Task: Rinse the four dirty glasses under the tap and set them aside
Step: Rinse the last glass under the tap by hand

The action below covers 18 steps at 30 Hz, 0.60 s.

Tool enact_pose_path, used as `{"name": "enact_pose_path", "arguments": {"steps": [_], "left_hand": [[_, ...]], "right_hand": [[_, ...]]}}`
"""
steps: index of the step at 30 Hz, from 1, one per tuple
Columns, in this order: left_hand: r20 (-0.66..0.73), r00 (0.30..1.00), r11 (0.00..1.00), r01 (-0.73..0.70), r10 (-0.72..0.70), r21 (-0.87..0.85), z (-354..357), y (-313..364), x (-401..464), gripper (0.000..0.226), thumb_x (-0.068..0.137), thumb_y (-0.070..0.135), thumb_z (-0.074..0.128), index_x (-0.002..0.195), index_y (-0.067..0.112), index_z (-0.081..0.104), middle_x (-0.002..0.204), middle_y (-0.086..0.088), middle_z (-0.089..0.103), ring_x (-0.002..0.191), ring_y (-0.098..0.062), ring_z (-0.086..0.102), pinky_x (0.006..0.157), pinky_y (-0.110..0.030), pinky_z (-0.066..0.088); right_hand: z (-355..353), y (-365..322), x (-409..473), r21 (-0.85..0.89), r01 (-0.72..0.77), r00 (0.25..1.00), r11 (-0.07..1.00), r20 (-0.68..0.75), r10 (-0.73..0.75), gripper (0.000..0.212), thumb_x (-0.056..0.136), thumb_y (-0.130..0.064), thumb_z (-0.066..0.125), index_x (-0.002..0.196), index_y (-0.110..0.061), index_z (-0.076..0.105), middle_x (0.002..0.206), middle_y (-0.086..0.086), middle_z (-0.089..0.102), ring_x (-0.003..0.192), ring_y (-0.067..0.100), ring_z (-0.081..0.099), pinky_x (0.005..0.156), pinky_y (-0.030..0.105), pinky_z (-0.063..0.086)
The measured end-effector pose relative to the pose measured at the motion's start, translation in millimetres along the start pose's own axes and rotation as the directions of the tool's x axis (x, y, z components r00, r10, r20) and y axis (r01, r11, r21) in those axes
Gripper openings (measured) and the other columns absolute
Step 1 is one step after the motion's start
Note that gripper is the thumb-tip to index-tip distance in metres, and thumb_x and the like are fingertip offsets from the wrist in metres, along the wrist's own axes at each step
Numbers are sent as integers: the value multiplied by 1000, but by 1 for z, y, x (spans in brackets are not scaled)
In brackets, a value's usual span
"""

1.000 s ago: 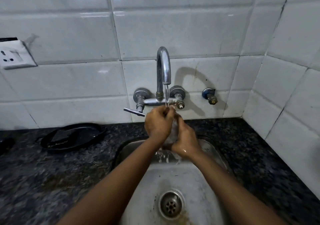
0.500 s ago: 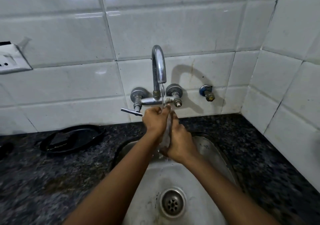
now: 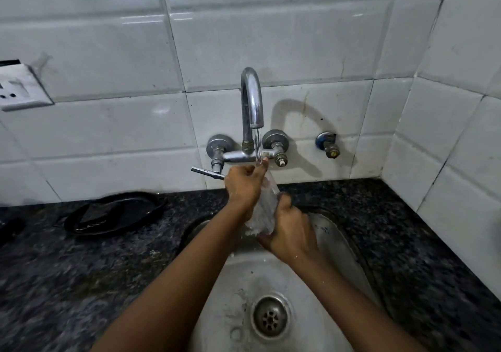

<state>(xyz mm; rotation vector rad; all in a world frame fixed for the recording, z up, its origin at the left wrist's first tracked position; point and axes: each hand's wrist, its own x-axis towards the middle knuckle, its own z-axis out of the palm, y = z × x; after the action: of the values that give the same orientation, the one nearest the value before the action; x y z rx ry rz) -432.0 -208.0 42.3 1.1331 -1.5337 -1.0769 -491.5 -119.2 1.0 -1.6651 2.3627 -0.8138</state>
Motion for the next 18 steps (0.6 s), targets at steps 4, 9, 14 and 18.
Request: {"name": "enact_pose_path", "arguments": {"steps": [4,9,14,18], "left_hand": [[93,995,976,1,20,-219,-12,-5,6,41,84,31,65,52,8,54,44,-1,53,36,-6,41,43,-16,36],[337,941,947,76,35,-311,-25,-13,5,48,75,42,71,51,10,45,54,-7,41,51,-18,36,56,-29,39],[149,979,932,-181,140,315,-13,11,3,57,88,48,53,58,0,63,62,-18,68,57,-28,65,64,-36,56],[510,826,862,-423,240,279,-33,29,-3,30,81,36,68,78,6,70,73,-7,71,60,-8,66,61,-18,54]], "right_hand": [[-15,14,8,531,-103,961,841,272,-54,68,65,-25,82,120,-9,45,106,9,65,89,23,65,72,35,57],[-17,19,6,768,-353,859,534,492,-141,48,71,-2,74,112,-15,53,100,10,68,82,25,69,68,41,59],[-3,1,12,180,-103,995,978,31,99,72,61,-31,83,116,-14,40,107,8,62,98,29,62,67,27,45],[-11,14,27,292,-8,999,956,-30,18,58,67,-30,79,113,-27,43,102,1,63,92,25,62,69,31,53]]}}
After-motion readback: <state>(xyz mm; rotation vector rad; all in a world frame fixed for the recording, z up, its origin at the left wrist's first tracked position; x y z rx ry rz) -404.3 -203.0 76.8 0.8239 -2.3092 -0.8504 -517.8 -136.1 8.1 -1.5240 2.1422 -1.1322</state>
